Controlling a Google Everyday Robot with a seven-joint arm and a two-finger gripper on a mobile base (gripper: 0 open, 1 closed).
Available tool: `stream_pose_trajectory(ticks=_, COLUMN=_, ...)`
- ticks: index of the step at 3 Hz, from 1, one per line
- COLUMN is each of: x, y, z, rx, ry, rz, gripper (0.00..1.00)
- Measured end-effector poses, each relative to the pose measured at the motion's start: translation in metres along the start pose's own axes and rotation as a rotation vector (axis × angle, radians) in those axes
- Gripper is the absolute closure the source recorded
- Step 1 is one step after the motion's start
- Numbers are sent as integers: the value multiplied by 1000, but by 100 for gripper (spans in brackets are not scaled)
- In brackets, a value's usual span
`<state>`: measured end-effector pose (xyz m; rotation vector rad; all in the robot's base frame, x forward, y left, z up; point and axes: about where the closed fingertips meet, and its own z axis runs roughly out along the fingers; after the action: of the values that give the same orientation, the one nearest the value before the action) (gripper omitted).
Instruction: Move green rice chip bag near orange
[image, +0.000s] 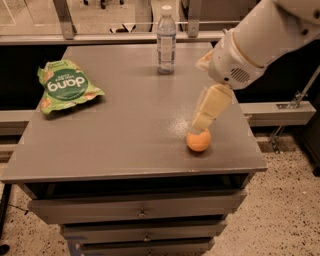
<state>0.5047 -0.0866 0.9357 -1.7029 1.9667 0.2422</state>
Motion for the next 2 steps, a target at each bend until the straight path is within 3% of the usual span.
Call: stream_pose_trajectory(ticks=2, x=-114, y=-23, z=75, rx=-55, ry=-350, rz=-44, gripper=0)
